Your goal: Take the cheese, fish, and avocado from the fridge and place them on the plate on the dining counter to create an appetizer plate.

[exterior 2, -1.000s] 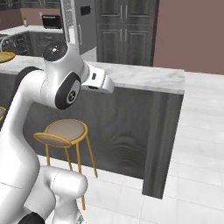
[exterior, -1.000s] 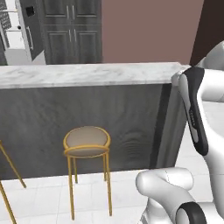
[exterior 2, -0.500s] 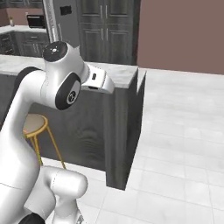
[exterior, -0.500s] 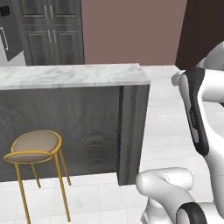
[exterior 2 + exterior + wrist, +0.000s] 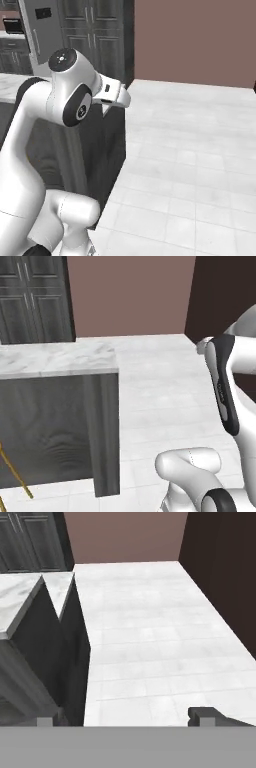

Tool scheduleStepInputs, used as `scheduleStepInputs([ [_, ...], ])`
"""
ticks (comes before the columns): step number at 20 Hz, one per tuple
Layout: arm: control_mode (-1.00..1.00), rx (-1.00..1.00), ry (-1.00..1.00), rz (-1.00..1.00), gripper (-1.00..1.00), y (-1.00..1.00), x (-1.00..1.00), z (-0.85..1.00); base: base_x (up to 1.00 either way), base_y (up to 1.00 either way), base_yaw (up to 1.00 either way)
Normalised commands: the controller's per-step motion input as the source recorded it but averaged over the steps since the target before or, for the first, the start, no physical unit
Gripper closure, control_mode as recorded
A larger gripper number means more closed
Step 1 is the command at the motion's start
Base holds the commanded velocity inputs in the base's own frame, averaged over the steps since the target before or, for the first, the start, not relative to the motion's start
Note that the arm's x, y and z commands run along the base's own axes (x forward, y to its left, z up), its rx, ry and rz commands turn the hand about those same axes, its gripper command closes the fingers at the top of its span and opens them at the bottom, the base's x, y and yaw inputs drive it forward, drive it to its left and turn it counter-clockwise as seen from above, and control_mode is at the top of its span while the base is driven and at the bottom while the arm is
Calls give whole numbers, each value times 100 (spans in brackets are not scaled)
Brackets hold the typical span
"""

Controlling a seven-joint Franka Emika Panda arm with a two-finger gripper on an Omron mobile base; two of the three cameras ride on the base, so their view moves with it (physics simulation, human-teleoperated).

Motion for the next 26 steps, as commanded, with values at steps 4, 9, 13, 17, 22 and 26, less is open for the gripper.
scheduleStepInputs([
  [4,100,0,0,0,-100,0,0,0,100,-37,0],
  [9,100,0,0,0,-100,0,0,0,100,-28,9],
  [13,100,0,0,0,-100,0,0,0,100,-49,19],
  [17,100,0,0,0,-100,0,0,0,100,-85,21],
  [22,100,0,0,0,-100,0,0,0,100,-99,23],
  [26,100,0,0,0,-100,0,0,0,100,-79,35],
])
